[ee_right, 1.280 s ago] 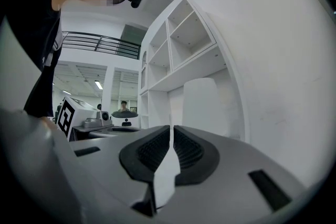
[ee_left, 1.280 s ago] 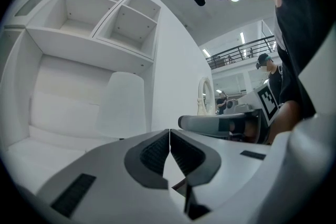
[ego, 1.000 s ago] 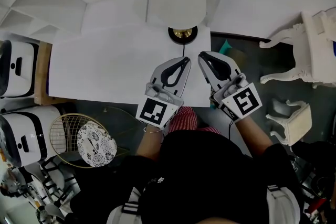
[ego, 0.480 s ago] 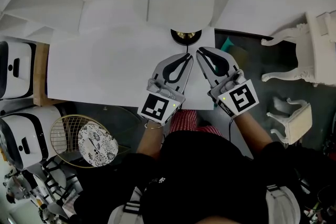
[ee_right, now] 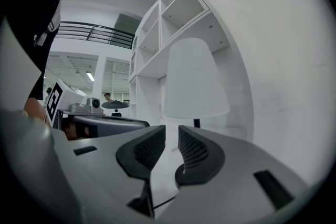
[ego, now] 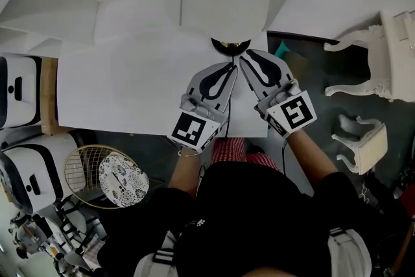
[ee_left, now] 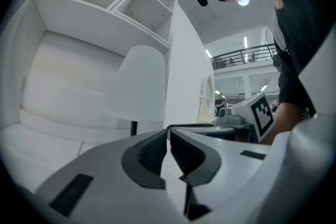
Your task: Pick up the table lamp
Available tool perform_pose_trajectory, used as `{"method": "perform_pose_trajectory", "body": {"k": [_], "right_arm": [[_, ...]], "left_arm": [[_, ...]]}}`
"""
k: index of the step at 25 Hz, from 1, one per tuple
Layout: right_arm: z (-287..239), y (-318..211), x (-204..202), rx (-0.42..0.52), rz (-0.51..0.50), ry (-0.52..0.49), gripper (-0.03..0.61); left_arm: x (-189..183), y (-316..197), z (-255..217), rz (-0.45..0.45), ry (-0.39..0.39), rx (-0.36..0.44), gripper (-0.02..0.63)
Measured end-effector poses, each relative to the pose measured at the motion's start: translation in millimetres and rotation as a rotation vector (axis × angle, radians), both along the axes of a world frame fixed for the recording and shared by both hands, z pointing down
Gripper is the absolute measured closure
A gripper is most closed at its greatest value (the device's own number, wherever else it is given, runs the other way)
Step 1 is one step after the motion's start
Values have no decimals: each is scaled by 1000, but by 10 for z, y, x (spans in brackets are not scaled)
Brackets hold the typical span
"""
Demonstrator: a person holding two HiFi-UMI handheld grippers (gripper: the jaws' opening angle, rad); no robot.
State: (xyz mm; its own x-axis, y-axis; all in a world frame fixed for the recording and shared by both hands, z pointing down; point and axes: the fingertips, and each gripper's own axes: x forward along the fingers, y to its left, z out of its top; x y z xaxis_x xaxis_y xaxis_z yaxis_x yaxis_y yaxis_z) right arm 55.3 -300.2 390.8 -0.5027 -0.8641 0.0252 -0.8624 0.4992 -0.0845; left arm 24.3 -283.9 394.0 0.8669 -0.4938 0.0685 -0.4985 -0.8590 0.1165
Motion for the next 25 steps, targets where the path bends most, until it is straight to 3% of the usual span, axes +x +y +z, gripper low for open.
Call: {"method": "perform_pose_trajectory", "body": {"k": [10,15,25], "right_arm": [[187,-222,5,-16,27,-1,500],[262,-329,36,-17,45,3,497],[410,-565,8,-29,68,12,482]], "left_arm": [[-47,-101,103,-6,-3,-12,600],[-112,-185,82,-29,48,-41,600],[-210,-244,113,-32,29,-39,600]]}}
